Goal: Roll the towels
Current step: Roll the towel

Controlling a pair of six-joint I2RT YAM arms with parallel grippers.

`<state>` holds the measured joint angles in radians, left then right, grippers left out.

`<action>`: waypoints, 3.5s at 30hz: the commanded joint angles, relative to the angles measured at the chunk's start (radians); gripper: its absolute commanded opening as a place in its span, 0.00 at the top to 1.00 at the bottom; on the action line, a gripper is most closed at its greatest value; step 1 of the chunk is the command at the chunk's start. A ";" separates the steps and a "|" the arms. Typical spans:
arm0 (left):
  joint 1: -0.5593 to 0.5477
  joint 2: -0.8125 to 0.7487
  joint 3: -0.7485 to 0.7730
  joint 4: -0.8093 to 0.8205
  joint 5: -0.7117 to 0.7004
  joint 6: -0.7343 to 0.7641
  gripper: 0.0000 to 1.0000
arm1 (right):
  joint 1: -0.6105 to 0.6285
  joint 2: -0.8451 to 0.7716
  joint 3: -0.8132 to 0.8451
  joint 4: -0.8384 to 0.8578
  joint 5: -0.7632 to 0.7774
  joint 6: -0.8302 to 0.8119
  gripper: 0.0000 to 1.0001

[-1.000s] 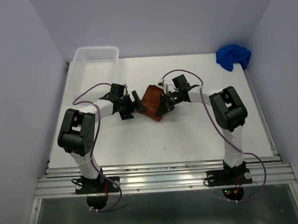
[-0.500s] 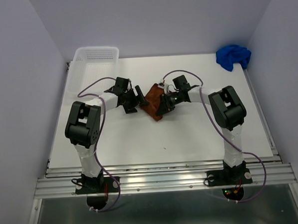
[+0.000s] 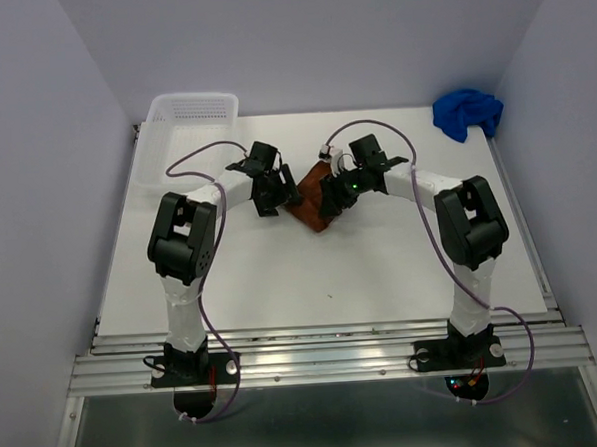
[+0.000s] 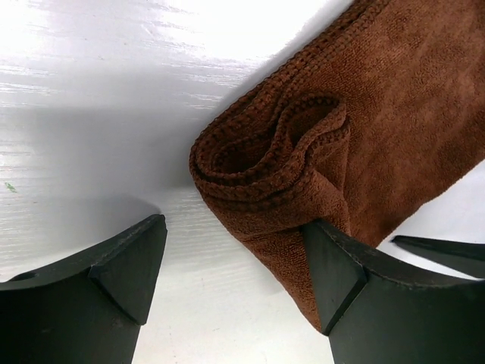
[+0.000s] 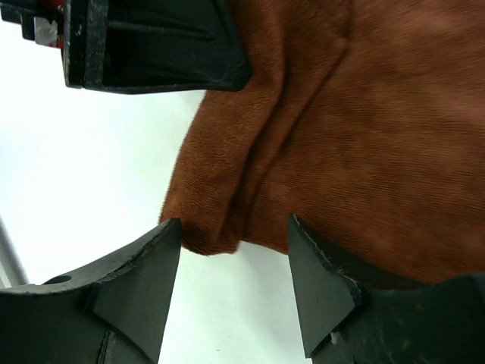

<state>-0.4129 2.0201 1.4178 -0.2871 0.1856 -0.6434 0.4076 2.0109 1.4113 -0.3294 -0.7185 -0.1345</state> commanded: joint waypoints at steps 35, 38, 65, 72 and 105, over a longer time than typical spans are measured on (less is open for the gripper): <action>-0.013 0.060 0.052 -0.152 -0.077 0.016 0.17 | 0.260 -0.109 -0.178 0.170 0.456 -0.580 0.36; -0.013 0.063 0.058 -0.162 -0.075 0.016 0.17 | 0.260 -0.098 -0.199 0.205 0.526 -0.617 0.36; 0.017 -0.047 -0.029 -0.090 -0.017 -0.004 0.04 | 0.218 -0.083 -0.233 0.296 0.401 -0.221 0.99; 0.022 -0.116 -0.118 -0.020 0.044 -0.038 0.03 | 0.094 -0.029 -0.172 0.294 -0.057 0.039 0.99; 0.005 -0.084 -0.152 0.221 0.163 -0.187 0.30 | 0.016 0.020 -0.270 0.599 -0.228 0.444 0.99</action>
<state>-0.4004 1.9232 1.2198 -0.0780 0.3401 -0.8291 0.4309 2.0262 1.1488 0.1970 -0.9192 0.3065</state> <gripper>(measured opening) 0.752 0.283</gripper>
